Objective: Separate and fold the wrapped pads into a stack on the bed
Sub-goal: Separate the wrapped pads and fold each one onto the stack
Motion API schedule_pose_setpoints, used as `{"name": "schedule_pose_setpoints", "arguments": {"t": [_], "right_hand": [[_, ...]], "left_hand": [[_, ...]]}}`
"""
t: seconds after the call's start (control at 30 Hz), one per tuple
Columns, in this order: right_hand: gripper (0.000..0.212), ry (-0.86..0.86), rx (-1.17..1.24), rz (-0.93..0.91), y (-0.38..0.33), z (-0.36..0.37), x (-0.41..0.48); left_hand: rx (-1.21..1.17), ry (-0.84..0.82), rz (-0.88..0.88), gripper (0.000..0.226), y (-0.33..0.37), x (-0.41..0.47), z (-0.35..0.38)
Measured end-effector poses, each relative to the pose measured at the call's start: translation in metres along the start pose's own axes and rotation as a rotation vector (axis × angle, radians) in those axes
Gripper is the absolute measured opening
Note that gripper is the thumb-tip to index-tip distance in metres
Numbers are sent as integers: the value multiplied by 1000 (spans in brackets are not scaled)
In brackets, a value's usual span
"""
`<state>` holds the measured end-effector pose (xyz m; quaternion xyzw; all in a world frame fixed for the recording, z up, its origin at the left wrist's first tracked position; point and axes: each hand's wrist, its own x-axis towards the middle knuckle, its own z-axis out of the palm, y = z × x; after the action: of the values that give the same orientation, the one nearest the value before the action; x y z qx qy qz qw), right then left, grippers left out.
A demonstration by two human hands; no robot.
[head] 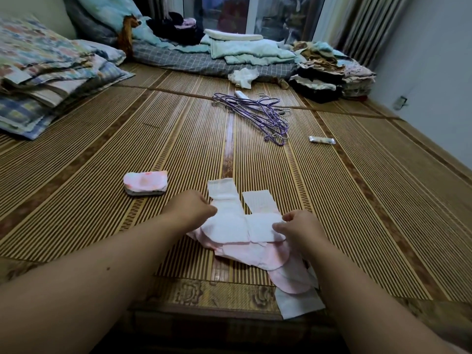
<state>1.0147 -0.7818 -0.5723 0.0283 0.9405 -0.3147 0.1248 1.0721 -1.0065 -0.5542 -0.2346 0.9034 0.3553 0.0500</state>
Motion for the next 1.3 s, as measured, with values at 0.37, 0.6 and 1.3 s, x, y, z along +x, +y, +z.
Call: {"name": "schedule_pose_setpoints", "arguments": {"t": [0.37,0.6,1.3], "right_hand": [[28,-114,-77,149,-16,-2,7],[30,-105,-88,123,-17,-4,9],[10,-344,316,-180,-76,31,-35]], "left_hand": [[54,-160,-57,23,-7,-6,11],[-236,-132,-28,3,-4,-5,12],[-668,-278,-204,17,-17,-5,17]]}}
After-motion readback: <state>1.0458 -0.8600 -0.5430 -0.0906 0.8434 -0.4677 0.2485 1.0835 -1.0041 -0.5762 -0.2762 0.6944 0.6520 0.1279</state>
